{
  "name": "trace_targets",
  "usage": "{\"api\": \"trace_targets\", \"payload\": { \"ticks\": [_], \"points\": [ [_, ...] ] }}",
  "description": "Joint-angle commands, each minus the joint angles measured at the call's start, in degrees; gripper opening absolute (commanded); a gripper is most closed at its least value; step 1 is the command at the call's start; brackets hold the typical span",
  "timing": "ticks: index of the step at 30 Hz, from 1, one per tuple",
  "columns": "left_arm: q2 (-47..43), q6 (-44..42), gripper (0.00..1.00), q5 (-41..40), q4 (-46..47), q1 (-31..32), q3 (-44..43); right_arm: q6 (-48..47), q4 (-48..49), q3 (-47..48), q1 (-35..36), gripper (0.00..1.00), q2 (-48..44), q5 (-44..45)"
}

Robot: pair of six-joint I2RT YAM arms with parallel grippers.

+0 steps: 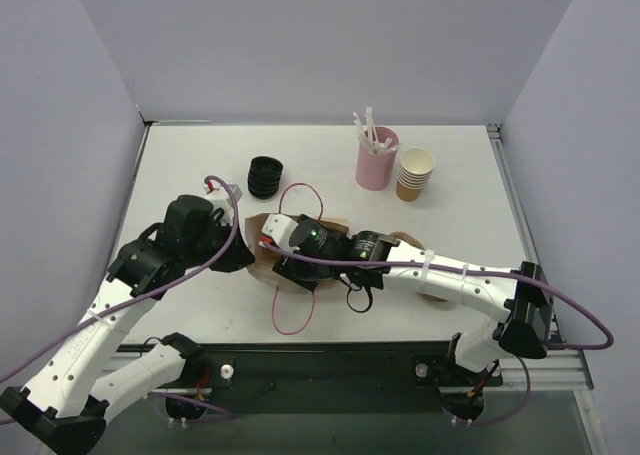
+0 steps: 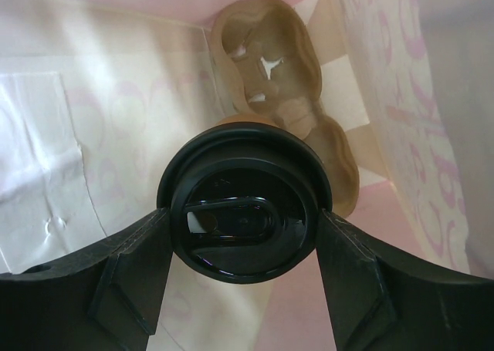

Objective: Pack the takeout coffee

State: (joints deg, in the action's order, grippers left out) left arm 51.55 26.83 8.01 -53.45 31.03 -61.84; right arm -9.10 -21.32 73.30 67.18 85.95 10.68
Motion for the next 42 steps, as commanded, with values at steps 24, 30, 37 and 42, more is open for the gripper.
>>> {"api": "trace_targets", "payload": {
  "ticks": [24,30,37,42],
  "points": [
    [-4.5,-5.9,0.00,2.5,6.0,-0.1,3.5,-10.0,6.2,-2.8,-2.2,0.44,7.7,3.9],
    [-4.4,-5.1,0.00,2.4,6.1,-0.1,3.5,-9.8,5.5,-2.3,-2.2,0.44,4.8,2.0],
    [-4.8,-4.9,0.00,2.3,6.8,-0.1,4.9,-10.0,5.9,-2.8,-2.1,0.44,2.0,2.2],
    [-4.6,-4.7,0.00,2.4,7.3,-0.1,5.0,-11.0,5.7,-3.2,-2.1,0.44,2.6,2.8]
  ]
}}
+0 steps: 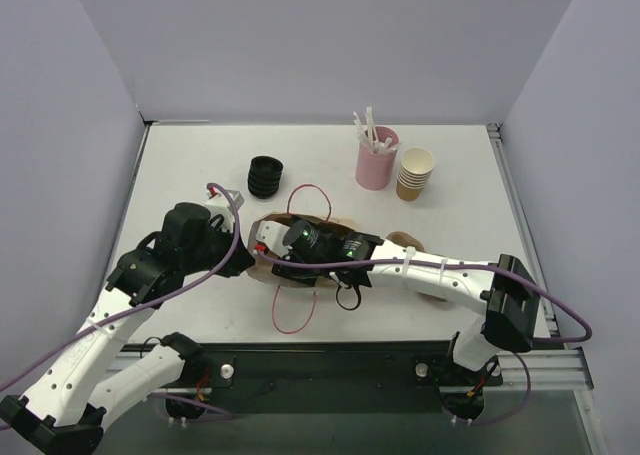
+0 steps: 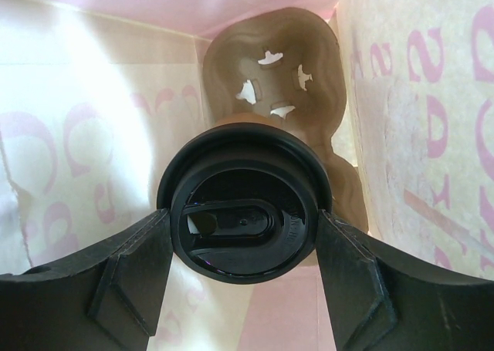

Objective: Pack the takeout coffee

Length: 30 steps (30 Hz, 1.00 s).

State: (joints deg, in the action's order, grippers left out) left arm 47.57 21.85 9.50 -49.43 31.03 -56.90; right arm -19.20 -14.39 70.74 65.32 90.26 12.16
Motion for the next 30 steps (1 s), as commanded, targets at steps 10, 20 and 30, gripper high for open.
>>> {"api": "trace_targets", "payload": {
  "ticks": [10,20,30],
  "points": [
    [-3.5,-0.6,0.00,-1.1,4.5,-0.1,3.6,-3.0,-4.0,3.9,0.6,0.44,-3.9,2.9],
    [-7.4,1.7,0.00,-4.4,5.0,-0.1,5.7,-14.1,-3.3,3.4,0.4,0.44,-4.8,2.8],
    [-7.8,2.2,0.00,-1.5,8.0,-0.1,8.7,-25.3,0.9,0.7,-0.1,0.44,-3.4,2.3]
  ]
}}
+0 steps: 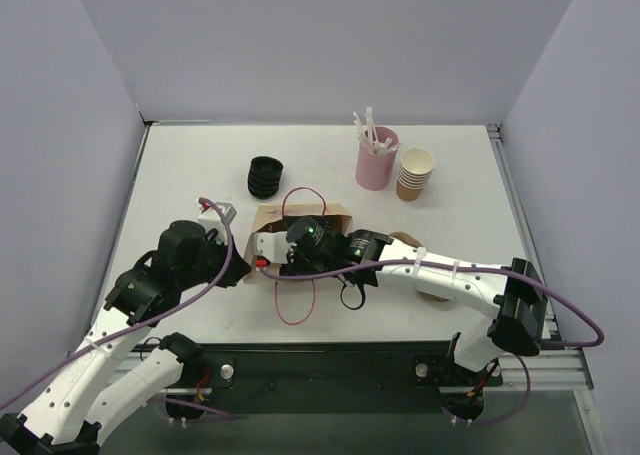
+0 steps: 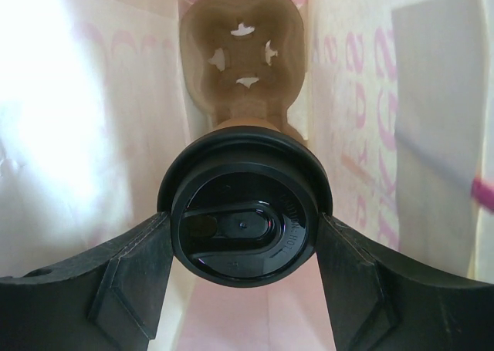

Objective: Pack the takeout coffee

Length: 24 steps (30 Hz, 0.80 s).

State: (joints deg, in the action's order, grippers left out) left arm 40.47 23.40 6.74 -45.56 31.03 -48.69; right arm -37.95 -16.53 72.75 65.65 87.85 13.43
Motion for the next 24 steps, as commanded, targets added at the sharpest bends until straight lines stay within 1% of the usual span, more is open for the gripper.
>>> {"api": "trace_targets", "payload": {
  "ticks": [1,6,10,19,24],
  "points": [
    [-0.7,0.7,0.00,1.3,4.2,-0.1,0.6,-7.2,3.8,-2.4,-0.6,0.44,-1.0,0.9],
    [-1.4,1.0,0.00,1.2,3.7,-0.1,0.6,-11.6,4.8,-3.6,-1.0,0.44,0.0,0.8],
    [-1.5,1.3,0.00,0.6,2.9,-0.1,0.0,-12.9,4.9,-3.8,-1.7,0.44,-0.1,1.4],
    [-1.4,1.0,0.00,0.7,3.0,-0.1,-0.2,-13.5,6.0,-7.3,-5.8,0.44,-0.4,-1.4],
    [-2.1,1.1,0.00,1.1,2.8,-0.1,-0.1,-13.6,6.8,-8.5,-6.4,0.44,-0.4,-3.6]
  ]
}}
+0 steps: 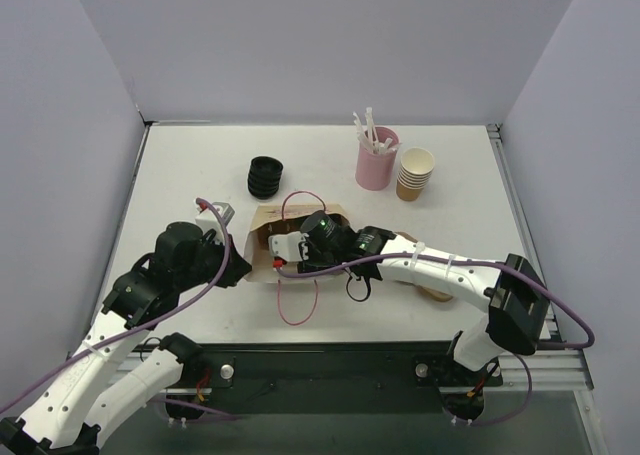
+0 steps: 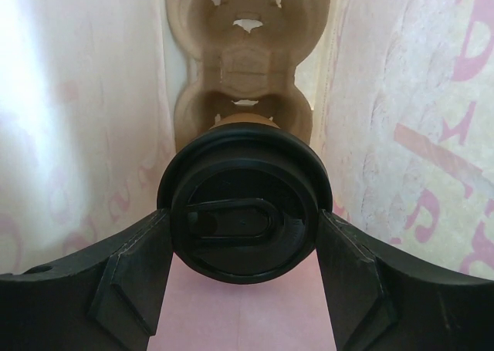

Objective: Pack the takeout coffee

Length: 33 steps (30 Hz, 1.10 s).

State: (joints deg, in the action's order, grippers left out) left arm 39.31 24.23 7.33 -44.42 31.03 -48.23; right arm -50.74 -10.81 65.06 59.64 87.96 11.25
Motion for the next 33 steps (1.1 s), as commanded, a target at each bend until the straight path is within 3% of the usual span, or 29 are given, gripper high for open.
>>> {"api": "trace_targets", "payload": {
  "ticks": [1,33],
  "points": [
    [-0.9,0.4,0.00,0.5,1.4,-0.1,-0.7,-0.9,1.2,-1.0,-0.4,0.44,-0.5,-1.7],
    [0.9,1.2,0.00,2.1,1.7,-0.1,-0.8,-6.7,12.0,-7.9,-2.1,0.46,4.3,0.0]
  ]
}}
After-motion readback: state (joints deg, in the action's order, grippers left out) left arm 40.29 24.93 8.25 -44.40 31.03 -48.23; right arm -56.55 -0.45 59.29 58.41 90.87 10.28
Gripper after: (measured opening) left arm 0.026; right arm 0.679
